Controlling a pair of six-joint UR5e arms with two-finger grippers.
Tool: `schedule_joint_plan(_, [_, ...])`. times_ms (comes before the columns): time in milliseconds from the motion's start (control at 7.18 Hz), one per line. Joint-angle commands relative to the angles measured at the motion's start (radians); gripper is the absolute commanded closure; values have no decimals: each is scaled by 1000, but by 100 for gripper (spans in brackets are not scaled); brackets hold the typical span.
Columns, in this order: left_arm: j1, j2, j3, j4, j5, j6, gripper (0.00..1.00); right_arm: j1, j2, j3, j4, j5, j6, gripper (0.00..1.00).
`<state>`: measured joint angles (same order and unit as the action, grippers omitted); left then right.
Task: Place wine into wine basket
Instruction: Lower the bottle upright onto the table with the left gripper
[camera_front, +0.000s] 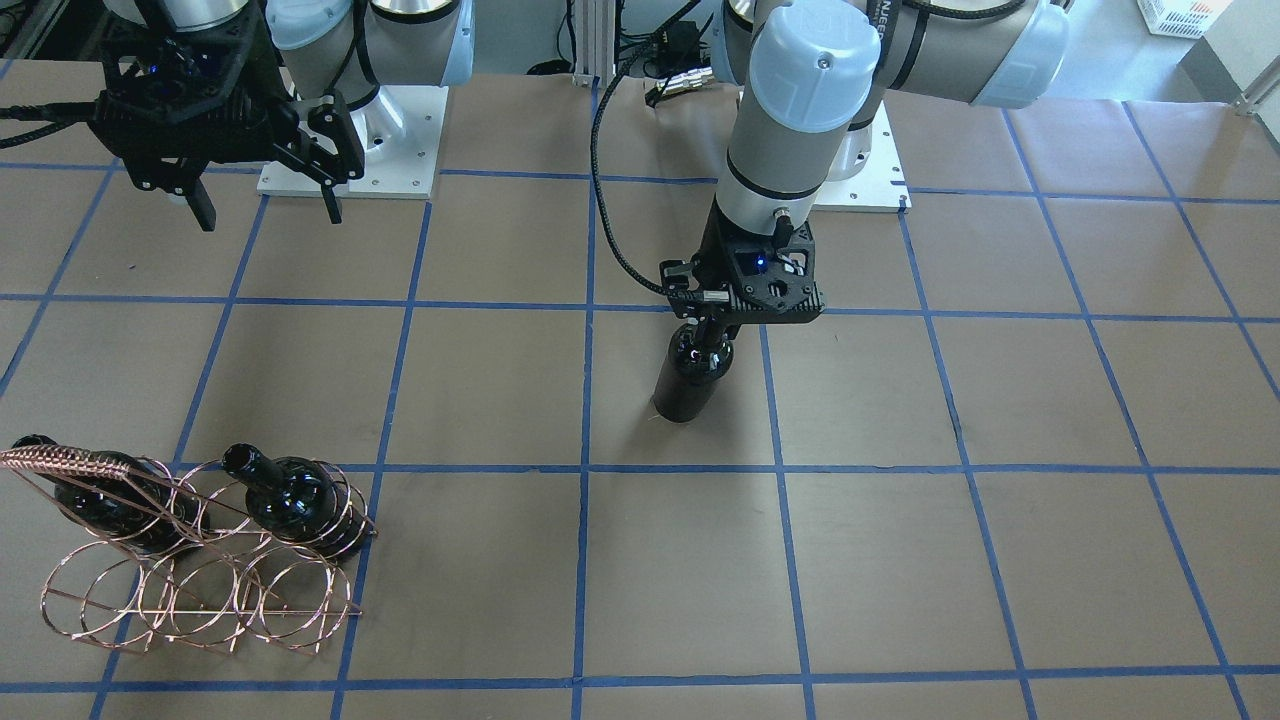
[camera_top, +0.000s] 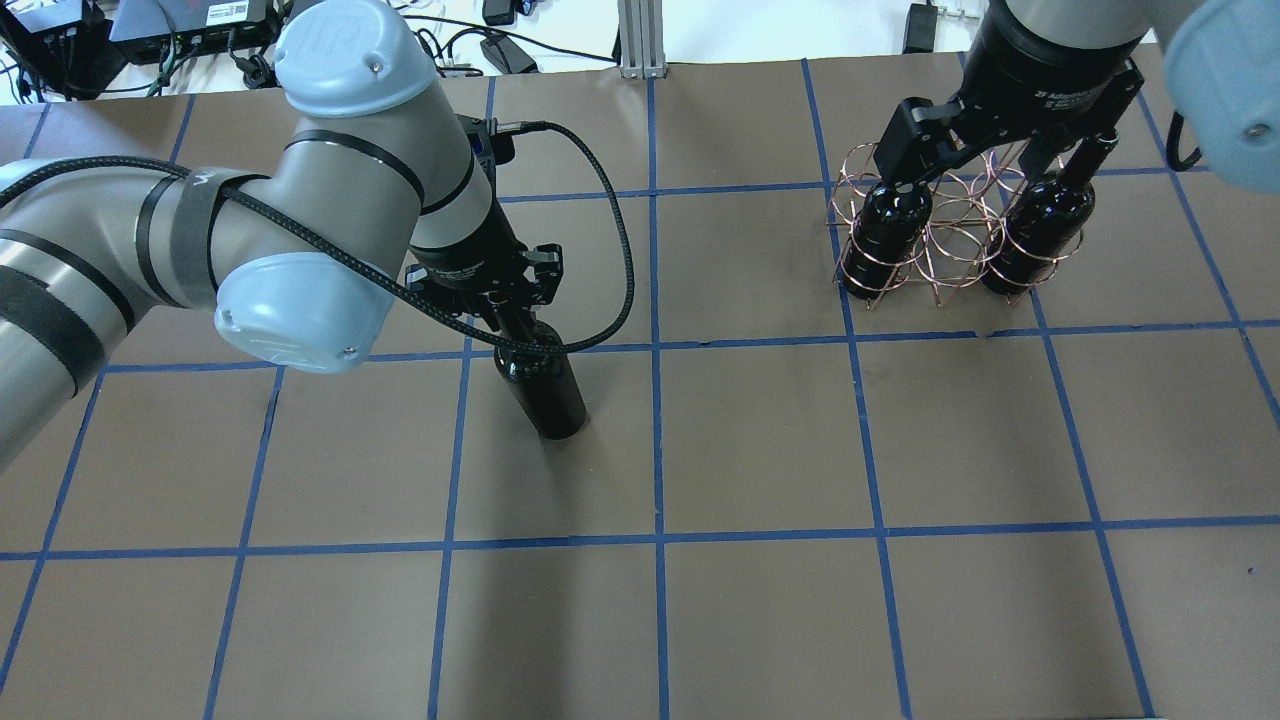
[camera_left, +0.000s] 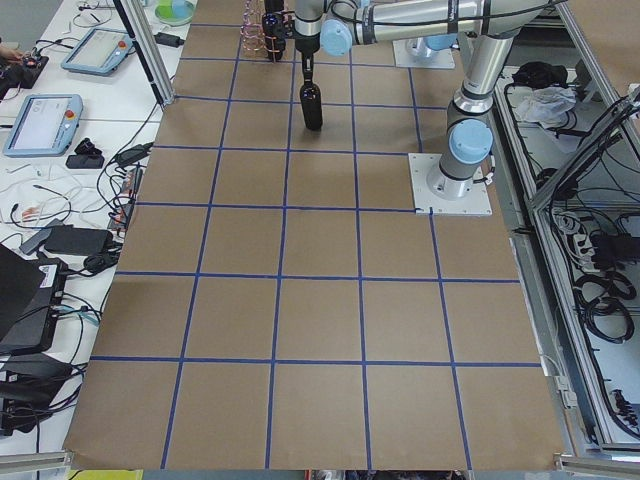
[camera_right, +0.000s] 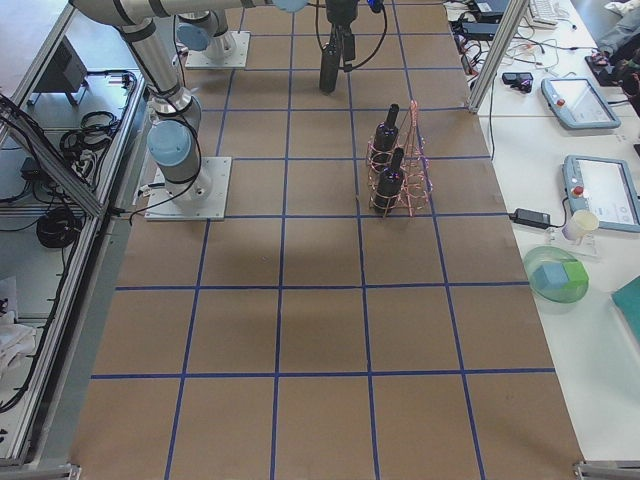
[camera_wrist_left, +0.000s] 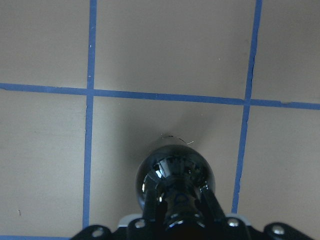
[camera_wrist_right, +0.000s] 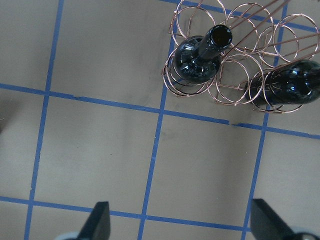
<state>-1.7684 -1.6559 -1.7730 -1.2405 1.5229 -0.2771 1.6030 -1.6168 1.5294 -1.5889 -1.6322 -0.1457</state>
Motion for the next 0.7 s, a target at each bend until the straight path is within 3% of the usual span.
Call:
schedule_joint_plan(0, [-2, -1, 0, -3, 2, 6, 100, 0, 0, 0, 1, 2, 0, 0])
schedule_joint_plan(139, [-2, 1, 0, -5, 2, 6, 47, 0, 0, 0, 1, 2, 0, 0])
schedule_joint_plan(279, [-2, 4, 3, -5, 2, 1, 0, 0, 0, 0, 1, 0, 2, 0])
schedule_joint_plan(557, [-3, 36, 41, -39, 16, -4, 0, 0, 0, 0, 1, 2, 2, 0])
